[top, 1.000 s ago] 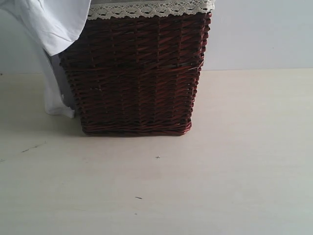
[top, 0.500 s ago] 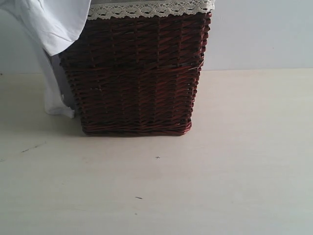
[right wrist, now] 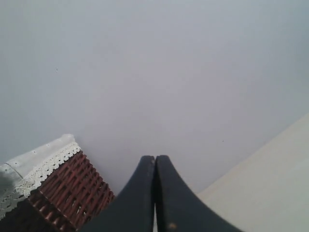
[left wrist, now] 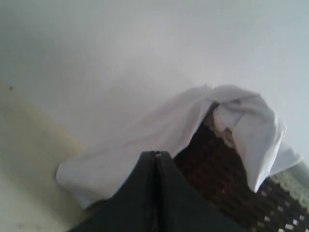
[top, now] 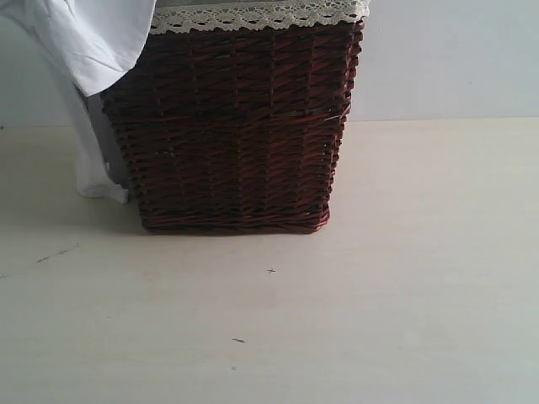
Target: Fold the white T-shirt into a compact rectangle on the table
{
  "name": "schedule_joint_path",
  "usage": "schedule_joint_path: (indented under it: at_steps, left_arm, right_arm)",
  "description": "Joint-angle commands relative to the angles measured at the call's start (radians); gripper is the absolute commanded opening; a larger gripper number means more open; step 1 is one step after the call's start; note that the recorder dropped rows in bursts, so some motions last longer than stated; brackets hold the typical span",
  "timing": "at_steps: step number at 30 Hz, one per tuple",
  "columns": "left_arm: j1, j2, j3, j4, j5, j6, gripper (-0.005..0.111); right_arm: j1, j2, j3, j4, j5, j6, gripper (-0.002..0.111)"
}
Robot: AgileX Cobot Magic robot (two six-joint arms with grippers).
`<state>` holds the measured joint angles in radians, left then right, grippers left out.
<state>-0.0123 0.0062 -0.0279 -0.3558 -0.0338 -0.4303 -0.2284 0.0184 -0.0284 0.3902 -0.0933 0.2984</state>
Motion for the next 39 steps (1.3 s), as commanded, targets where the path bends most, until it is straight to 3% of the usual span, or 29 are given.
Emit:
schedule_joint_path:
  at_steps: [1, 5, 8, 12, 16, 19, 23, 24, 28, 35, 39]
  left_arm:
    - [0.002, 0.05, -0.096, 0.025, 0.281, 0.015, 0.0]
    - [0.002, 0.192, -0.185, -0.071, 0.294, 0.062, 0.0]
    - [0.0, 0.354, -0.297, -0.164, 0.315, 0.196, 0.0]
    - [0.0, 0.623, -0.521, -0.312, 0.413, 0.411, 0.0]
    - [0.0, 0.856, -0.773, -0.441, 0.611, 0.627, 0.0]
    - [0.0, 0.985, -0.947, -0.445, 0.774, 0.663, 0.01]
    - [0.0, 1.11, -1.095, -0.445, 0.967, 0.65, 0.035]
    - [0.0, 1.149, -1.113, -0.45, 1.031, 0.651, 0.047]
    - [0.0, 1.194, -1.1, -0.465, 1.059, 0.669, 0.059]
    - [0.0, 1.235, -1.0, -0.685, 0.904, 0.853, 0.061]
    - [-0.064, 1.315, -0.995, -0.851, 0.788, 0.98, 0.061]
  right_arm:
    - [-0.004, -0.006, 0.002, -0.005, 0.086, 0.028, 0.0]
    - [-0.004, -0.006, 0.002, -0.005, 0.262, 0.012, 0.0]
    - [0.015, -0.006, 0.002, 0.0, 0.305, 0.01, 0.0]
    - [0.075, -0.006, 0.002, 0.002, 0.312, 0.01, 0.0]
    - [0.127, -0.006, 0.002, 0.02, 0.322, 0.01, 0.0]
    - [0.152, -0.006, 0.002, 0.02, 0.322, 0.005, 0.0]
    - [0.165, -0.006, 0.002, 0.02, 0.31, -0.01, 0.0]
    - [0.165, -0.006, 0.002, 0.02, 0.305, -0.023, 0.0]
    - [0.165, -0.006, 0.002, 0.023, 0.305, -0.026, 0.0]
    - [0.165, -0.006, 0.002, 0.025, 0.305, -0.027, 0.0]
    - [0.165, -0.006, 0.002, 0.025, 0.305, -0.032, 0.0]
